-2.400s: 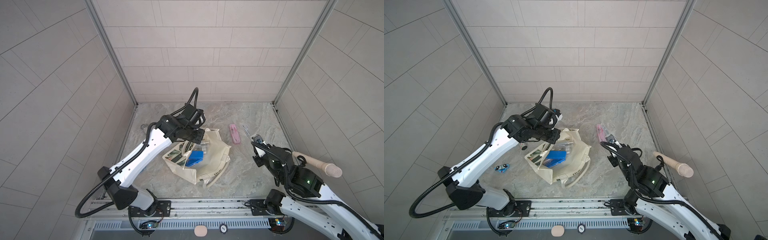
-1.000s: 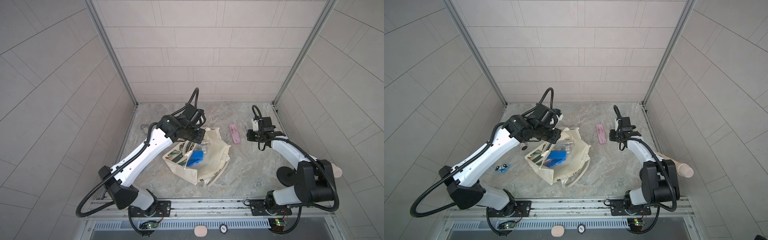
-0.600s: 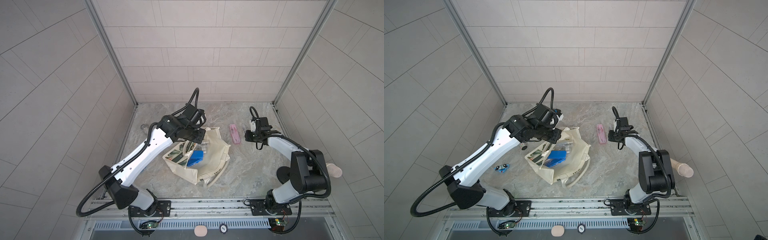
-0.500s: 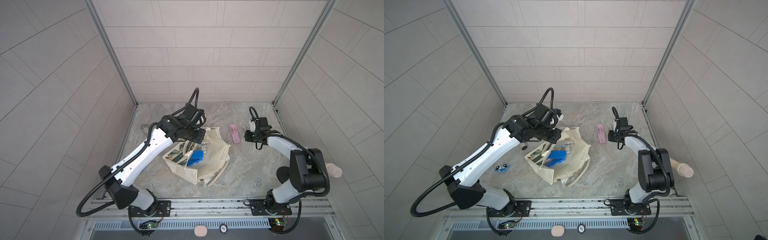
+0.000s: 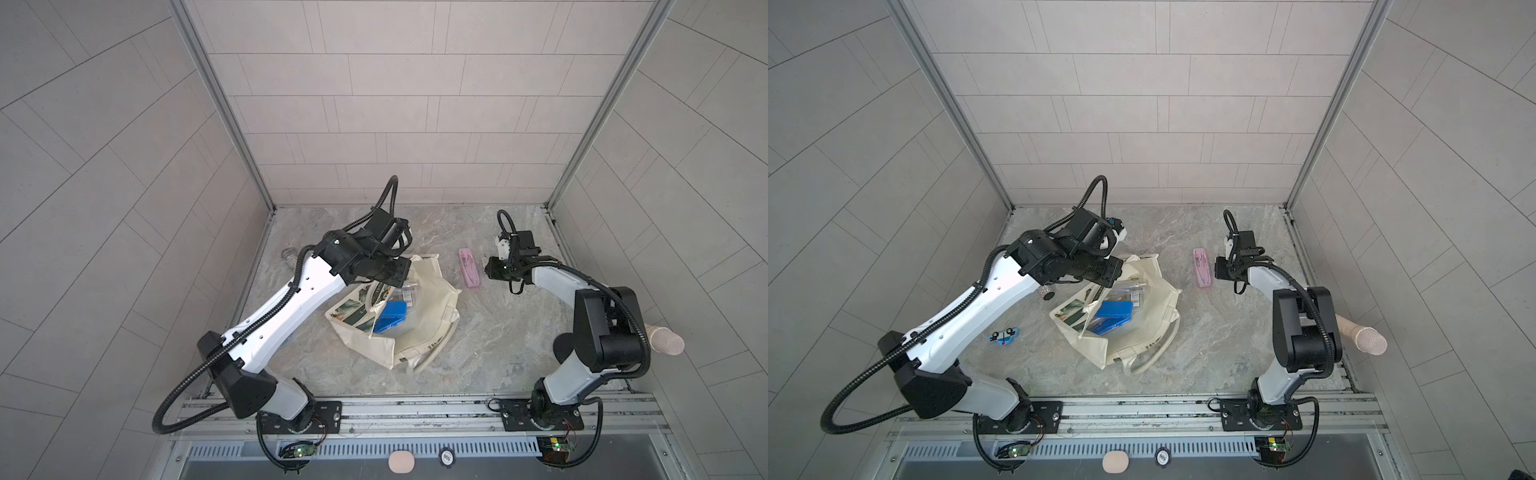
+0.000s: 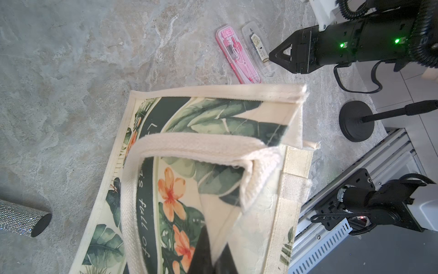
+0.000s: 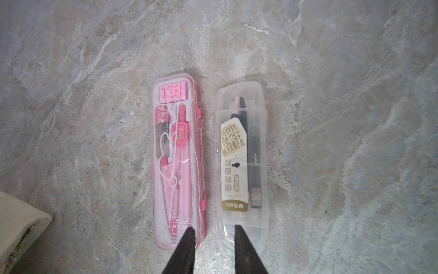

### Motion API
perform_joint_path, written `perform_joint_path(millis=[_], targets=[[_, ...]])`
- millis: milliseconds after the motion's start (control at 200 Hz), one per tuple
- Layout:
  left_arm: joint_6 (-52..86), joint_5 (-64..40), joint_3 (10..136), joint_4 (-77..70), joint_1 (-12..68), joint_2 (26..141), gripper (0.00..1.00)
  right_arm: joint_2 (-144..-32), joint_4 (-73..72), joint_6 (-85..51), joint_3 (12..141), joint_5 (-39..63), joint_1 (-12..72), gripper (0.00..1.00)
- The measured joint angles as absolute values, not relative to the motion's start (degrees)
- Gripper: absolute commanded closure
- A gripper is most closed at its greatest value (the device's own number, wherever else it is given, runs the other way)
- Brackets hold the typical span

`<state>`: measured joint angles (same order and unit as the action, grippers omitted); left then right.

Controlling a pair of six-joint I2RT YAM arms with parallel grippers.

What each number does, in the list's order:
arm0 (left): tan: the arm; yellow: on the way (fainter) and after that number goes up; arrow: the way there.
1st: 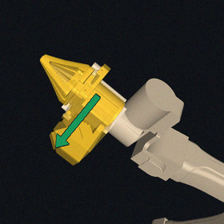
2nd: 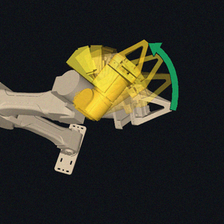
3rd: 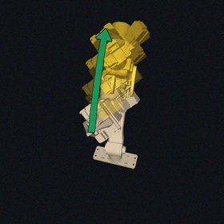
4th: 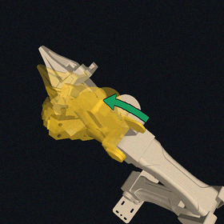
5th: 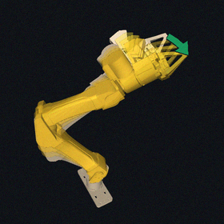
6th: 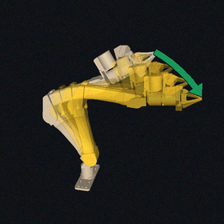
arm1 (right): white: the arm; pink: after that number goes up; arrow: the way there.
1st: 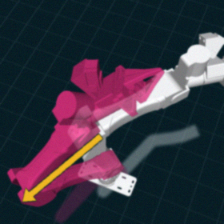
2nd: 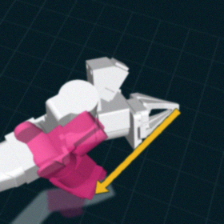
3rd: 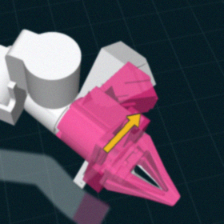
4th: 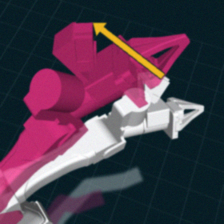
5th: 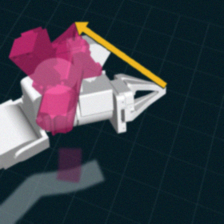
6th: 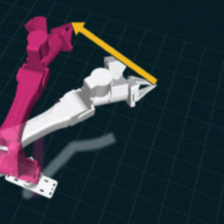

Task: Take out the compass set from the canvas bag
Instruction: Place the compass set at the center of the board, then adjust the canvas bag at the center of the board.

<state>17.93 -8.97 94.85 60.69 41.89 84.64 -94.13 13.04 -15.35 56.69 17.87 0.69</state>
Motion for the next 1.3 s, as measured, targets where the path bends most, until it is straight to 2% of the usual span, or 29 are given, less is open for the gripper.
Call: perform_joint_path(millis=[335,646,1046,1296], targets=[[17.9,-9.0,94.8,60.7,41.6,84.6,1.00,-93.5,13.0,-15.4,56.4,19.2,0.6,0.68],[17.9,-9.9,94.1,59.8,41.6,84.4,1.00,-85.3,14.3,-14.7,54.0,19.2,3.0,0.69],[18.2,-11.6,89.8,55.3,41.6,82.9,1.00,-62.5,20.0,-12.3,52.0,17.6,17.4,0.69],[18.5,-12.3,86.0,51.4,41.6,81.6,1.00,-50.7,23.4,-12.2,48.8,14.7,30.0,0.68]])
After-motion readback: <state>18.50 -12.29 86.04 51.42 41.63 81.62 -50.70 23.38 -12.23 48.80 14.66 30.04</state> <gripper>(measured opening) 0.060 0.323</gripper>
